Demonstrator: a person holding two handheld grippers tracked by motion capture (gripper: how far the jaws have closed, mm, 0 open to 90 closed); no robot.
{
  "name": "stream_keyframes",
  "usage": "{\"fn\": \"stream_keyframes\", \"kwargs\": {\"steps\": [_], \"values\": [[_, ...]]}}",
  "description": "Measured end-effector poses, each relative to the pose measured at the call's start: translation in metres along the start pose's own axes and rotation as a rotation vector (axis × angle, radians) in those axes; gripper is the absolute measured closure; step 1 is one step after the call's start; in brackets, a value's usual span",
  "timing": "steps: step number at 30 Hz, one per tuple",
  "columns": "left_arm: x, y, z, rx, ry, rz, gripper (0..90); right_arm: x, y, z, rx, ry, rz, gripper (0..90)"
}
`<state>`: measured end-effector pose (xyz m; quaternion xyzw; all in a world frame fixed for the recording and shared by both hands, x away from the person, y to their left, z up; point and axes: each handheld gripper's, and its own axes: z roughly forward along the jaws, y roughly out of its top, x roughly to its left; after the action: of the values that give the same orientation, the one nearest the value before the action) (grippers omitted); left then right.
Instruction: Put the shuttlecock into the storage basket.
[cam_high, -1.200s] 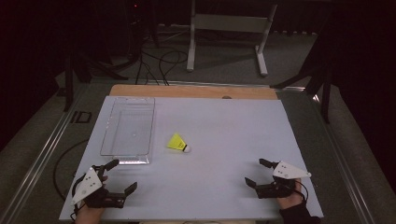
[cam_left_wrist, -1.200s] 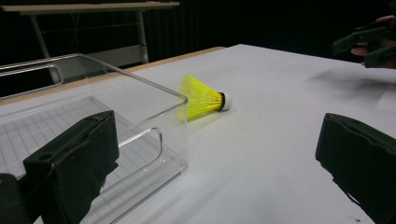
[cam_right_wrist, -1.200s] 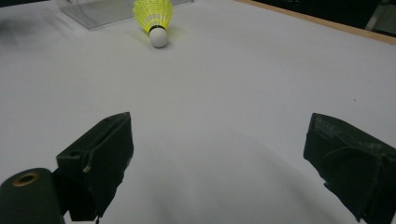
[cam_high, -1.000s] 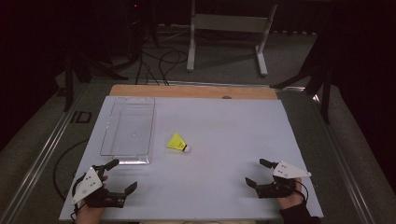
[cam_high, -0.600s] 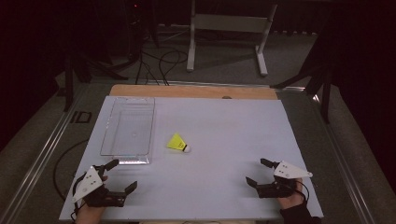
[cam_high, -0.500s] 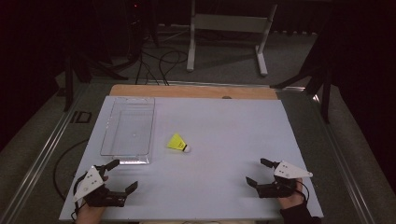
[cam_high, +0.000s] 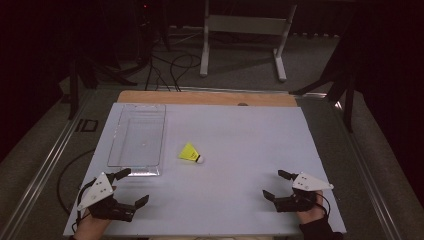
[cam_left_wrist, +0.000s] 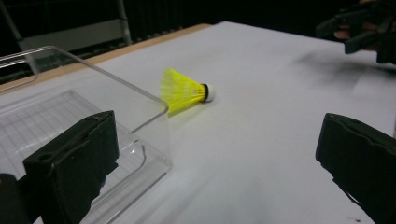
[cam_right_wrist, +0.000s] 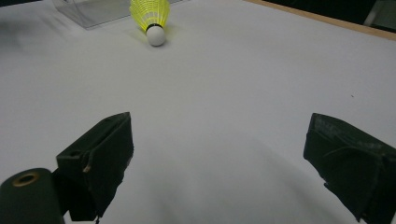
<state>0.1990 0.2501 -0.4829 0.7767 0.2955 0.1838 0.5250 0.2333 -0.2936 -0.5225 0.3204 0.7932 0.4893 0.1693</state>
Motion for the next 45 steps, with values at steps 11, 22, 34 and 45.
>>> {"fn": "stream_keyframes", "kwargs": {"steps": [11,22,34,45], "values": [[-0.003,0.028,0.007,0.057,-0.068,0.055,0.3,0.0,0.0,0.0,0.006,0.008,0.009,8.5],[-0.008,0.047,0.019,0.11,-0.133,0.111,0.3,0.0,0.0,0.0,0.004,0.011,0.004,8.5],[-0.012,0.072,0.032,0.189,-0.168,0.155,0.4,0.0,0.0,0.001,0.006,0.019,-0.001,8.5],[-0.022,0.092,0.052,0.281,-0.234,0.227,0.4,0.001,0.001,0.001,0.004,0.024,-0.006,8.5]]}}
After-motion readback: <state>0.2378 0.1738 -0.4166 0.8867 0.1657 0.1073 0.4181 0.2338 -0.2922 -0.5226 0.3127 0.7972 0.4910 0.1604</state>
